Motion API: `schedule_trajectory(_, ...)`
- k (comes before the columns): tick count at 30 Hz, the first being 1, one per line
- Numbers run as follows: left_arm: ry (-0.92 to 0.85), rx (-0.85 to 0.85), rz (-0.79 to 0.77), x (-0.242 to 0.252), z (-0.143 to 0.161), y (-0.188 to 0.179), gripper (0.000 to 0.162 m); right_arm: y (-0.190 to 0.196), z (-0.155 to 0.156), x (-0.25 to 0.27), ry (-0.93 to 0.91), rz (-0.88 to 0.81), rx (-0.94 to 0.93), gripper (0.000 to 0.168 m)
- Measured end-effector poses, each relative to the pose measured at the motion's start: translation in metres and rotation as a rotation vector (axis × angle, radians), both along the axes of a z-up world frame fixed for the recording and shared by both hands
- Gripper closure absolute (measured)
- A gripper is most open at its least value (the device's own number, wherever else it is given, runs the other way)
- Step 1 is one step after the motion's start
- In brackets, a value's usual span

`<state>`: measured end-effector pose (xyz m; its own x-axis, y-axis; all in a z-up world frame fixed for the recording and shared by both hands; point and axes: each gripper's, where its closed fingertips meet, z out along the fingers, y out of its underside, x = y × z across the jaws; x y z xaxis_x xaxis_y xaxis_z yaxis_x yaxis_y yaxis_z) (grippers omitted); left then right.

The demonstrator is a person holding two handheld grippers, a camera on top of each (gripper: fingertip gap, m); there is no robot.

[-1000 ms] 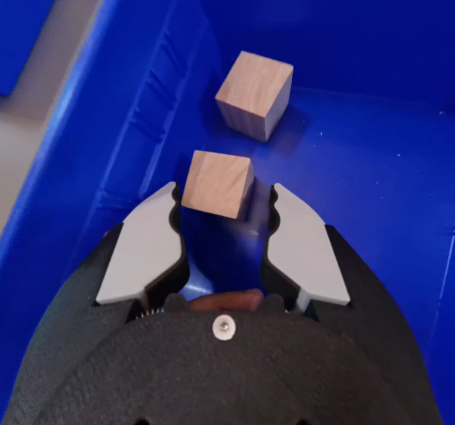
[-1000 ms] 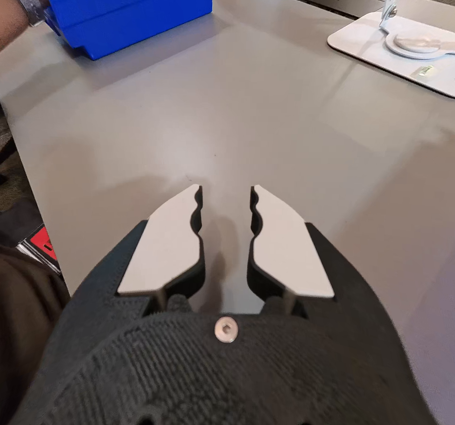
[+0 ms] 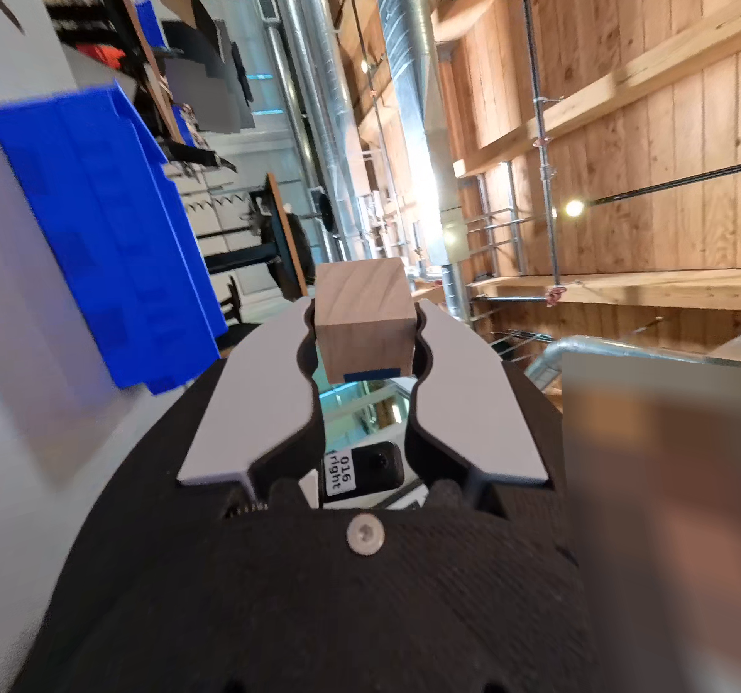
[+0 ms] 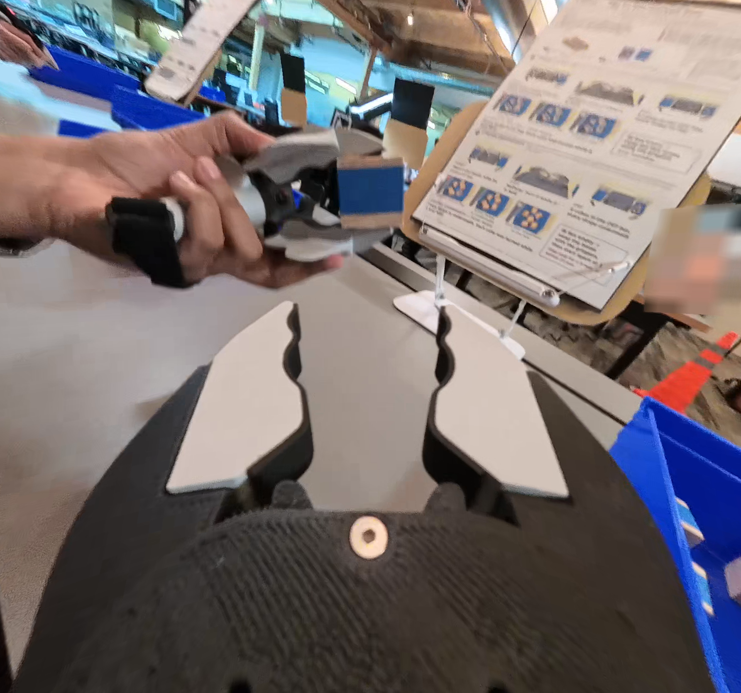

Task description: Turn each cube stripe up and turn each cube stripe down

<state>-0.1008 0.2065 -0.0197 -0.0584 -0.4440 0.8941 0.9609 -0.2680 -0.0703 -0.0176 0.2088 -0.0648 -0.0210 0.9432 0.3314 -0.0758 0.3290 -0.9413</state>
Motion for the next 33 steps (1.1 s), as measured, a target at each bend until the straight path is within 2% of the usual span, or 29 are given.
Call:
schedule_trajectory(5,-0.074,0.066,-0.118,0.052,-0.001,0.001,0.118,-0.010,0.017,0.009,0.150,-0.019,0.080,0.104)
schedule_trajectory(11,-0.118,0.080,-0.209,0.082,-0.006,0.001,0.118,-0.018,0.024,0.013,0.198,-0.007,0.110,0.106)
schedule_trajectory(15,-0.124,0.065,-0.254,0.094,-0.010,0.001,0.118,-0.014,0.026,0.014,0.214,-0.033,0.131,0.125)
schedule_trajectory(23,-0.139,0.103,-0.334,0.100,-0.005,-0.002,0.116,-0.016,0.035,0.017,0.230,-0.010,0.130,0.126)
schedule_trajectory(27,-0.108,0.085,-0.317,0.098,-0.009,0.000,0.114,-0.018,0.041,0.020,0.240,0.004,0.105,0.126)
schedule_trajectory(30,-0.084,0.054,-0.278,0.092,-0.018,0.003,0.112,-0.013,0.049,0.022,0.255,-0.031,0.076,0.127)
schedule_trajectory(33,-0.070,0.018,-0.240,0.082,-0.032,0.008,0.107,0.010,0.061,0.024,0.256,-0.152,0.067,0.127)
